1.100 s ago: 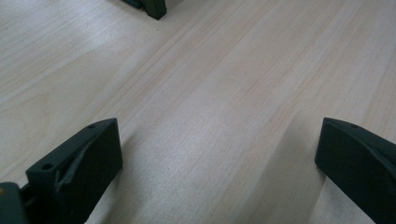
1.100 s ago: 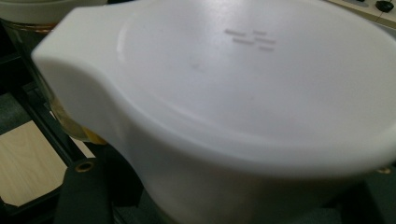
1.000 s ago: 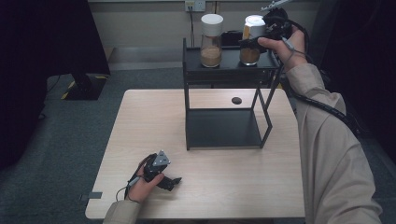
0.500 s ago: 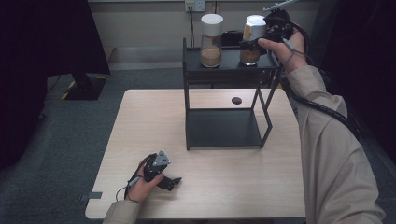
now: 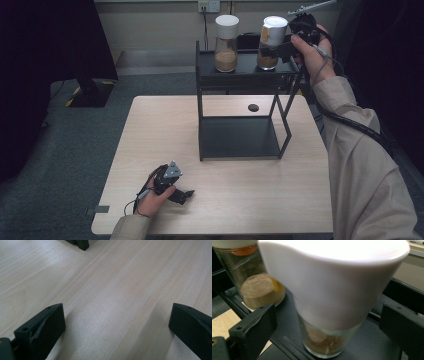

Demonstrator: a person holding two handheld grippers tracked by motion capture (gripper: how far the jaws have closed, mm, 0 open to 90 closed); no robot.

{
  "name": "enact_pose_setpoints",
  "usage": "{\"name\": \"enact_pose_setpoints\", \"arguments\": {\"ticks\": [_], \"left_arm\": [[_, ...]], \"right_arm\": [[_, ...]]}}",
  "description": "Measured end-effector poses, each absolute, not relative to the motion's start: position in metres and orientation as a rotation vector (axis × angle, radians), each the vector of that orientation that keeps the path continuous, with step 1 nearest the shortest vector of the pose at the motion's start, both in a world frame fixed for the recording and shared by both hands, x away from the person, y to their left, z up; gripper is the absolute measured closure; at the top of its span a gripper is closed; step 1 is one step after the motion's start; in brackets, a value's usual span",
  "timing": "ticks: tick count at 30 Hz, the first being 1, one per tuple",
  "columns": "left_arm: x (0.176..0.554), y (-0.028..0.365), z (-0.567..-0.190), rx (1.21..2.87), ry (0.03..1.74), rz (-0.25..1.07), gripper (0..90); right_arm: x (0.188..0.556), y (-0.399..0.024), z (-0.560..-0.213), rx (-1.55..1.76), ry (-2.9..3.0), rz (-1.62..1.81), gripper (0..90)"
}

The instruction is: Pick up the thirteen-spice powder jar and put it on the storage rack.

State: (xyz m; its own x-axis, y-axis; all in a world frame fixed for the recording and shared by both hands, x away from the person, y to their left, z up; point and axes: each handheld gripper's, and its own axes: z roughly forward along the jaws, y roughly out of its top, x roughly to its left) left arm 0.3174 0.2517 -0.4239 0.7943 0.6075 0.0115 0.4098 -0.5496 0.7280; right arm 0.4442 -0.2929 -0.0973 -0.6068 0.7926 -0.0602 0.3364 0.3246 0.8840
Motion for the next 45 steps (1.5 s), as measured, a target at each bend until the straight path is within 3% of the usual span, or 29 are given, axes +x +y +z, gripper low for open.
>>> {"name": "enact_pose_setpoints", "arguments": {"ticks": [45], "left_arm": [[0.317,0.252,-0.424,2.226,0.749,0.339,0.0]], "right_arm": [[0.392,-0.302,-0.143,0.933,2.137,1.347,0.6]]}}
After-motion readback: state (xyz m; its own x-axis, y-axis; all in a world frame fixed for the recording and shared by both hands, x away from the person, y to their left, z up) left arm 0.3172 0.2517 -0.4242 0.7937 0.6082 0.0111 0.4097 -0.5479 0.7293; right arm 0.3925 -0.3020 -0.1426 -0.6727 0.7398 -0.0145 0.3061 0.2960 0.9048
